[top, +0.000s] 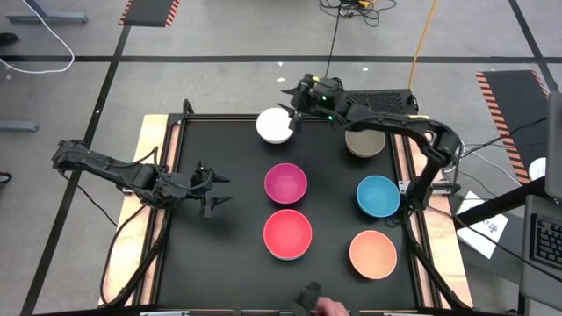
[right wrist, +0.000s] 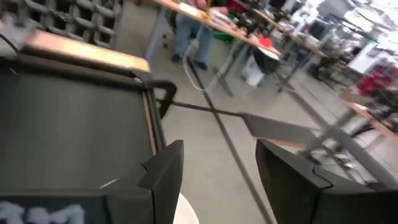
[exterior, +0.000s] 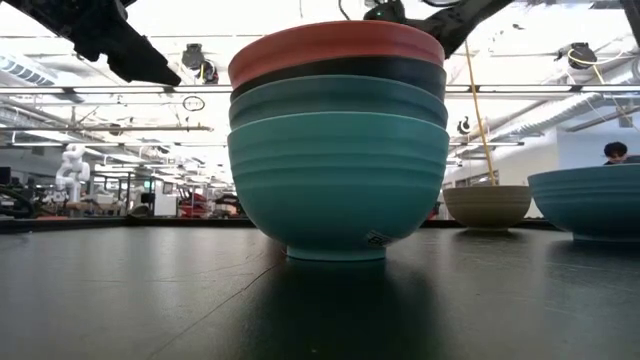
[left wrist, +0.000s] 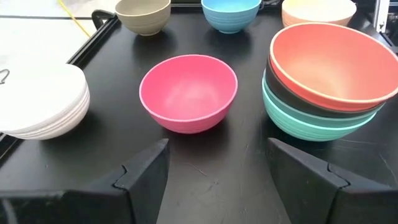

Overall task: Nest bowls inside each other
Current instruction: Stack the white bowl on the orange bowl

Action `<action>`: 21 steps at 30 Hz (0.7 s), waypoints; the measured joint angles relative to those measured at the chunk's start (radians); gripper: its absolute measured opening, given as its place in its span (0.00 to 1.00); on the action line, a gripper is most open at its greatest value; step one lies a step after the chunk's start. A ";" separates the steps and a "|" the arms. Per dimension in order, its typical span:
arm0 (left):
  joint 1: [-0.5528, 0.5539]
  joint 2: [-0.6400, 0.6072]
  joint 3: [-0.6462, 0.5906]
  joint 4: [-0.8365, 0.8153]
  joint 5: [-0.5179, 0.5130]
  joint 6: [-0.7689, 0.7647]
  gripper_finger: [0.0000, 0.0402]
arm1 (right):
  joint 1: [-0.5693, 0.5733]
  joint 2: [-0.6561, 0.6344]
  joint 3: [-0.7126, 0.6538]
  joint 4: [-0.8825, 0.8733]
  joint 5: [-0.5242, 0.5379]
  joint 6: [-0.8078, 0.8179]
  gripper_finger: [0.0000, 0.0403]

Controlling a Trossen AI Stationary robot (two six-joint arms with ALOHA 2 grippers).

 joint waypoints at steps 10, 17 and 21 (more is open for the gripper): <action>-0.002 0.000 0.000 -0.044 0.002 -0.027 0.67 | -0.025 -0.035 0.027 0.085 -0.114 0.071 0.48; -0.002 0.000 0.000 -0.048 0.005 -0.027 0.67 | -0.025 -0.036 0.027 0.094 -0.313 0.163 0.48; -0.002 0.000 0.000 -0.052 0.005 -0.021 0.67 | -0.033 -0.038 0.027 0.067 -0.277 0.151 0.48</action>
